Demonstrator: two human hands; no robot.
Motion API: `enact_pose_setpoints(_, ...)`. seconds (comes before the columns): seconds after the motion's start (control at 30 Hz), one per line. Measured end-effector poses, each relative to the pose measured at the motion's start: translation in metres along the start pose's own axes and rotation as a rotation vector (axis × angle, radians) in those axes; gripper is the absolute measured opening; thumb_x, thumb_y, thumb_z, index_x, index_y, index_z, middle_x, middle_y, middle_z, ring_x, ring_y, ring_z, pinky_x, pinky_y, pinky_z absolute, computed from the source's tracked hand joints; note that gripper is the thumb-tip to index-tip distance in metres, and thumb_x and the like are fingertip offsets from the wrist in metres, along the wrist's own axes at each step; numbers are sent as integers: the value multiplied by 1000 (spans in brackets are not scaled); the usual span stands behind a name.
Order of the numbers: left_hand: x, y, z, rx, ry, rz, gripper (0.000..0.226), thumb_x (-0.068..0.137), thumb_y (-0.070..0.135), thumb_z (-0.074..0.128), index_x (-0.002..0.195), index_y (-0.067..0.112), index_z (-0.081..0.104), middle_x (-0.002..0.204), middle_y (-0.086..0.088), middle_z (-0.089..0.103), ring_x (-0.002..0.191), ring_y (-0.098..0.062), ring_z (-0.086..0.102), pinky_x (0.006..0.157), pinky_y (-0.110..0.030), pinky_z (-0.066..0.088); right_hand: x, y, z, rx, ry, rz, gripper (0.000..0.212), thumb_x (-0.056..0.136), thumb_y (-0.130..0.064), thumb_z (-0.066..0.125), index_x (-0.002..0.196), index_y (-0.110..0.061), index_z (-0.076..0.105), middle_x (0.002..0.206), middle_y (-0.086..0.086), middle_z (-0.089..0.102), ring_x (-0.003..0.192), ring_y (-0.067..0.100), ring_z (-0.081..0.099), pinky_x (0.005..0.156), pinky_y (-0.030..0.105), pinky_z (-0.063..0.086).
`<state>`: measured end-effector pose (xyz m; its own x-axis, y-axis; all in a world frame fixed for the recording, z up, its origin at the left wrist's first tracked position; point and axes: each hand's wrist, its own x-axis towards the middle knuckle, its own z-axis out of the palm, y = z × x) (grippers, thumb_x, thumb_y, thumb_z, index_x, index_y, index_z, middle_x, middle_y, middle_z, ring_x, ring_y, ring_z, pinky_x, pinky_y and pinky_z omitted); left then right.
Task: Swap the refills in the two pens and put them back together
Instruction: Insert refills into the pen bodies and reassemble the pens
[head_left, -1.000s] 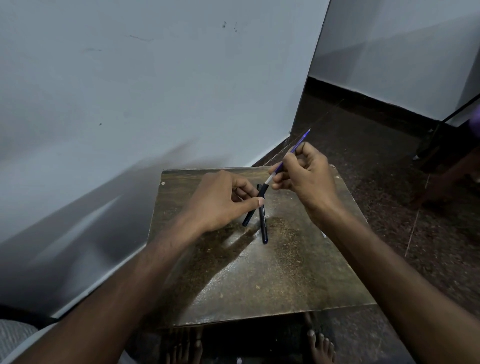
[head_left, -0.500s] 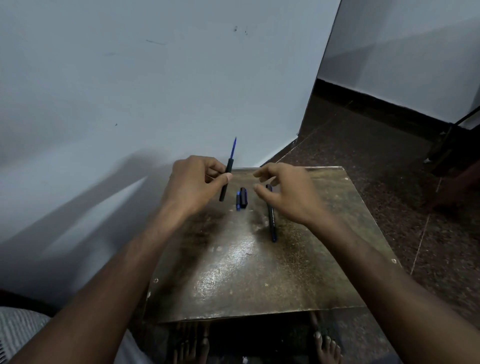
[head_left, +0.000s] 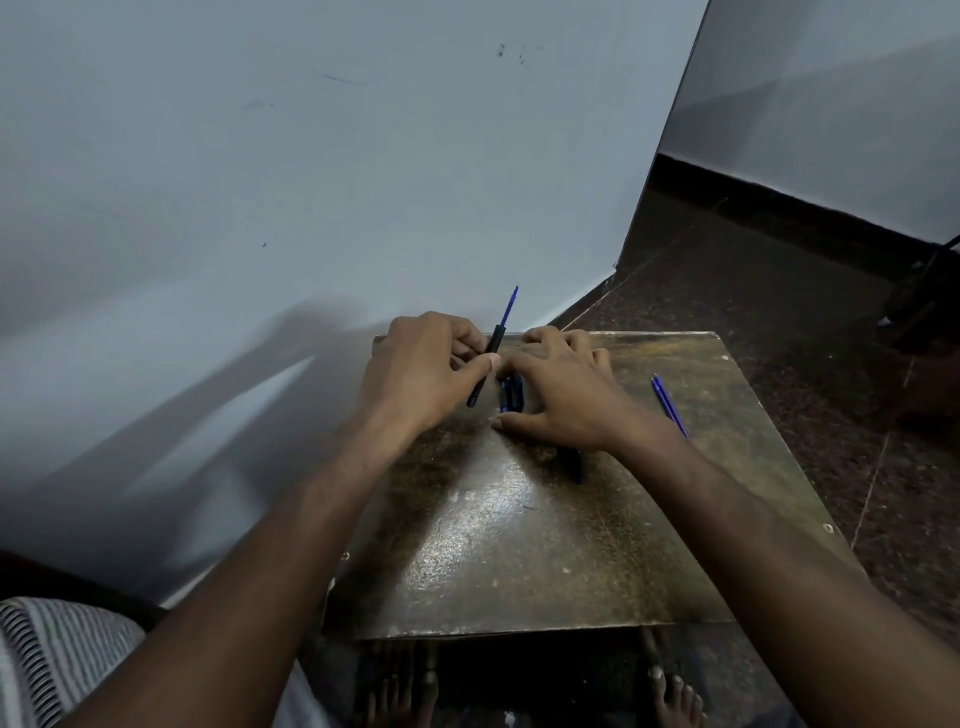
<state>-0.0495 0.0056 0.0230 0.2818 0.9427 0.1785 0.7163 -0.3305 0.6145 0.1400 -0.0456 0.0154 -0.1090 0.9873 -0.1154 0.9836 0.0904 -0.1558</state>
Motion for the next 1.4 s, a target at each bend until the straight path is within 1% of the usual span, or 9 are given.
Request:
enact_pose_setpoints(0.17,1,1,1,3,-7,14,15,92,42,82,102,32,82,76,22,69,68,12,63,60,-10,44,4,-1,2,67,9,-1,62,86,-71,73,137,-39,59,166,4,34,149,39,32,114,59,34)
enact_pose_setpoints(0.5,0,3,1,-7,6,15,15,92,43,82,102,31,82,72,23,66,65,15,60,56,-4,37,3,-2,0,163,80,-11,55,84,-63,81,131,-39,65,158,0,44,144,30,40,114,54,39)
enact_pose_setpoints(0.57,0,3,1,-19,5,25,15,92,42,82,101,30,82,72,23,66,65,14,61,59,-6,41,2,2,-6,324,166,-2,53,88,-50,84,134,-33,66,137,-2,62,125,19,58,106,40,51)
enact_pose_setpoints(0.63,-1,3,3,-19,-6,45,14,92,42,82,100,31,82,73,23,67,68,13,63,65,-10,50,-3,11,-14,614,262,72,47,90,-33,87,133,-28,66,103,-6,75,92,9,73,86,27,61)
enact_pose_setpoints(0.7,-5,6,6,-5,-34,74,11,93,43,82,99,33,81,78,22,70,71,10,66,68,-14,56,-8,21,-17,952,344,149,45,92,-15,85,132,-25,66,81,-2,77,81,11,79,81,34,67)
enact_pose_setpoints(0.77,-8,13,12,-19,-84,106,7,94,40,82,97,34,81,80,20,73,73,9,68,65,-11,52,-13,31,-18,1241,456,179,47,93,-5,82,134,-21,64,79,1,78,84,16,80,82,38,68)
enact_pose_setpoints(0.87,-11,24,19,-36,-153,143,5,94,39,82,97,35,81,80,20,75,72,9,69,66,-12,54,-21,39,-25,1464,610,195,50,92,-6,84,133,-21,59,88,8,82,89,19,79,81,32,64)
enact_pose_setpoints(1.07,-15,35,23,-11,-206,227,8,95,38,80,96,31,83,75,21,70,72,8,69,73,-19,58,-36,43,-32,1415,636,161,46,93,-15,84,127,-19,54,103,16,84,97,28,80,95,46,64)
enact_pose_setpoints(1.4,-16,35,24,-16,-214,223,8,95,38,80,97,31,83,74,23,68,73,9,68,72,-21,60,-36,43,-31,1318,563,142,44,95,-15,82,129,-17,57,98,13,85,96,26,82,83,33,61)
